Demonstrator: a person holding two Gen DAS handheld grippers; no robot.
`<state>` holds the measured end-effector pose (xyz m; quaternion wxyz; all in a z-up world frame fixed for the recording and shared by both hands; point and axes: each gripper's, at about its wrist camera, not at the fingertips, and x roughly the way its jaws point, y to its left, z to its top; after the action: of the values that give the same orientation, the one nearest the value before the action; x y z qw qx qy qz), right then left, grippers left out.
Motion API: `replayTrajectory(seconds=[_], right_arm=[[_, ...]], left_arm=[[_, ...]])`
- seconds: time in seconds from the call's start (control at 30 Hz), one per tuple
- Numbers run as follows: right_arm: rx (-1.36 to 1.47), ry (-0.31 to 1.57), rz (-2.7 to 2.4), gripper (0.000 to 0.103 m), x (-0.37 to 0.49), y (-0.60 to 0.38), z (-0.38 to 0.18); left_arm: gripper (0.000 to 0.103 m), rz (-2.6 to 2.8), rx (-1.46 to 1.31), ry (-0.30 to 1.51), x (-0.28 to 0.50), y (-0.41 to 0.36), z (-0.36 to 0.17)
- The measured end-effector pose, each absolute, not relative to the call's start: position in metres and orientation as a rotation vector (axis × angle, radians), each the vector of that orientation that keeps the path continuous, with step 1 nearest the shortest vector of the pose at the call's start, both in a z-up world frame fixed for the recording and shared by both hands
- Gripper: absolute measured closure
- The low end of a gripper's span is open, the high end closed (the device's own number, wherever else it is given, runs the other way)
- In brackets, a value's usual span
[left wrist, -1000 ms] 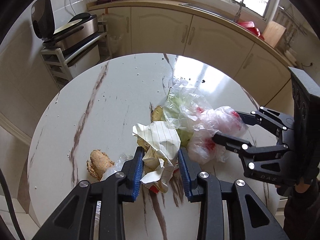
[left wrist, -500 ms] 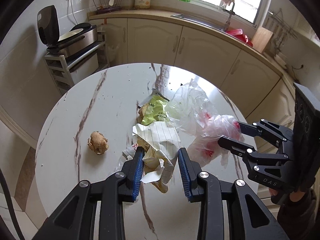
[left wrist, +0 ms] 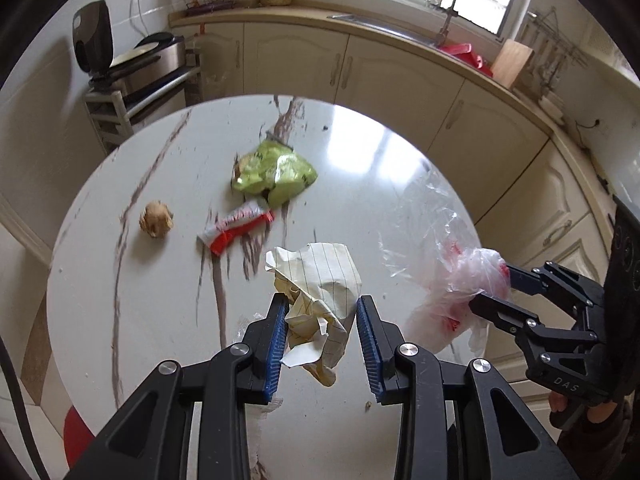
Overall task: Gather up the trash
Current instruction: 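Lift paper and plastic bag and carry them over the blue bin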
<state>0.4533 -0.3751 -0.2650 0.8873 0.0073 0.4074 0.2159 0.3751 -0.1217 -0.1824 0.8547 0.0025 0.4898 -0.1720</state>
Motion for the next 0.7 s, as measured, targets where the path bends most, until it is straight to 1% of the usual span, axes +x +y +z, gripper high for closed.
replayTrajectory(seconds=[0.17,0.3,0.43,0.47,0.5,0.53,0.7], right_arm=[[0.048,0.896,0.437,0.063,0.454,-0.381,-0.291],[0.064,0.895,0.436,0.063,0.455,-0.382,-0.293],[0.059,0.887,0.433,0.063,0.455,-0.381,-0.292],[0.056,0.882,0.424,0.063,0.453,-0.382,-0.292],[0.056,0.881,0.420,0.063,0.453,-0.382,-0.292],[0.063,0.876,0.419,0.063,0.452,-0.384,-0.292],[0.103,0.840,0.418,0.063,0.443,-0.396,-0.283]], left_arm=[[0.065,-0.342,-0.065,1.108,0.376,-0.117,-0.209],[0.064,-0.343,-0.037,1.124,0.377,-0.129,-0.211],[0.060,-0.341,0.009,1.125,0.381,-0.152,-0.212],[0.060,-0.343,0.022,1.125,0.380,-0.156,-0.213],[0.068,-0.334,0.037,1.126,0.379,-0.159,-0.213],[0.072,-0.327,0.058,1.125,0.379,-0.163,-0.214],[0.073,-0.358,0.054,1.078,0.375,-0.171,-0.202]])
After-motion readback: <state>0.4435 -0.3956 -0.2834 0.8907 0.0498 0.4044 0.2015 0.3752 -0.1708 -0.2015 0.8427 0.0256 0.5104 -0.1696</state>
